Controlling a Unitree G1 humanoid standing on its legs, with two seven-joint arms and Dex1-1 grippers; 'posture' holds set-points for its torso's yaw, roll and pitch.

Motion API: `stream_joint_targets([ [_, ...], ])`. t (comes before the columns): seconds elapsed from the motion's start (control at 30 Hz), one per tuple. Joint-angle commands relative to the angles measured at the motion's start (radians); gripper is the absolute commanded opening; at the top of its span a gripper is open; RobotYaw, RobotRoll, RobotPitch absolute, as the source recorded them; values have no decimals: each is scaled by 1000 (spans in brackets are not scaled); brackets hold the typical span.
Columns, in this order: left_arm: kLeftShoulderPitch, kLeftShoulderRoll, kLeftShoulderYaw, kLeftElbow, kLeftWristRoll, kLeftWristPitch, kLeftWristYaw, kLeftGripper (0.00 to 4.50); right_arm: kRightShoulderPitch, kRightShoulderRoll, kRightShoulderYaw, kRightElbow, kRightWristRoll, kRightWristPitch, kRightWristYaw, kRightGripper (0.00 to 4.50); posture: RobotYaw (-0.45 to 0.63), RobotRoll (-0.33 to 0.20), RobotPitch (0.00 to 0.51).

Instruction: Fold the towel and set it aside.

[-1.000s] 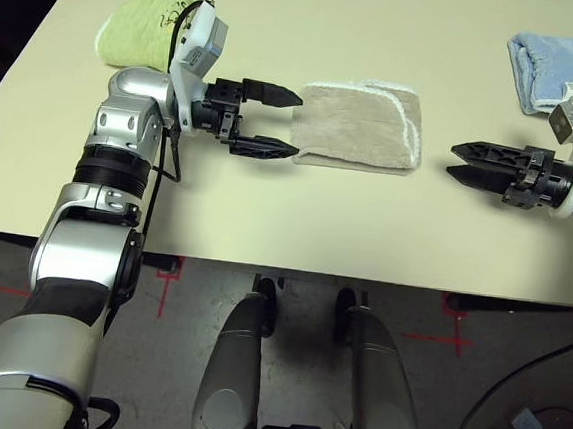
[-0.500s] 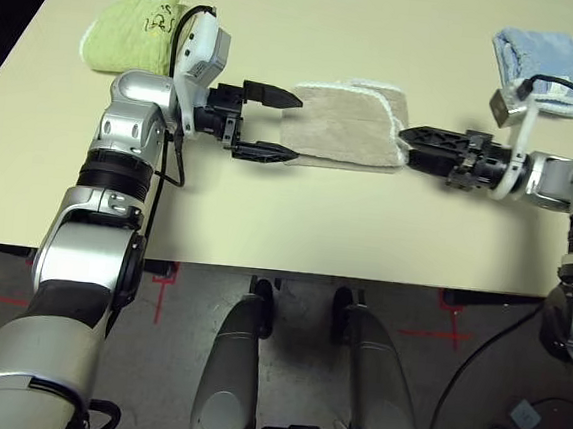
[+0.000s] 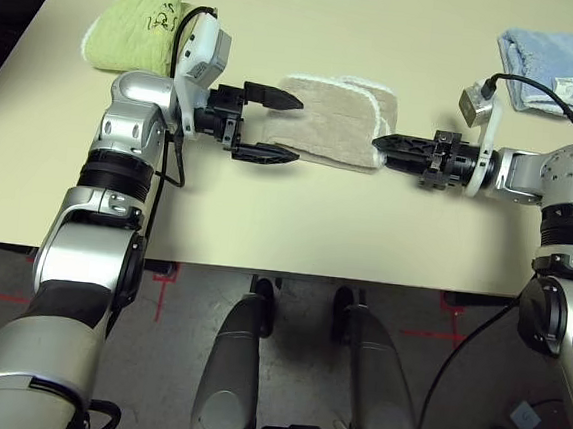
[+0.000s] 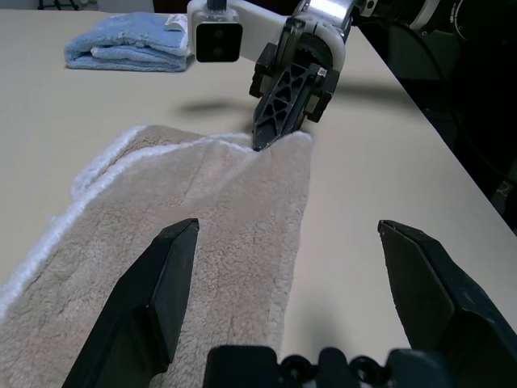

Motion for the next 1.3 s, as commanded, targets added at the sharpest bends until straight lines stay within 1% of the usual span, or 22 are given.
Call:
stream_joint_targets([
  [0.03,17,-3,-9,-8,11,5,-15,4500,32,-1,-11,-8,4,4,-28,242,45,0,361],
  [0.07,18,-4,-10,-7,12,5,-15,4500,33,-2,-22,-14,10,4,-32,39,43,0,361],
  [0.3,17,-7,-11,1,18,2,-16,4500,36,-12,-84,-54,46,3,-62,39,28,0,360],
  [0.53,14,-9,-14,6,20,-2,-18,4500,11,-12,-161,-75,66,-101,-98,39,17,0,357],
  [0.73,15,-14,-16,11,23,-5,-18,4500,-22,8,-166,-109,56,-332,-85,39,6,0,357],
  [0.83,17,-17,-14,16,25,-4,-14,4500,-34,9,-149,-92,31,-458,-76,39,2,0,357],
  [0.9,24,-18,-9,13,23,4,-3,4500,-46,14,-136,-65,-4,-587,-68,39,-4,0,358],
  [1.1,57,-15,-5,-9,19,14,13,4500,-130,15,-156,84,-82,-928,-77,39,-7,0,363],
  [1.2,66,-12,-3,-18,17,18,17,4500,-171,-4,-158,181,-133,-1100,-87,39,-8,0,362],
  [1.3,77,-9,-2,-30,14,23,20,4500,-212,-42,-157,299,-194,-1290,-101,39,-14,0,361],
])
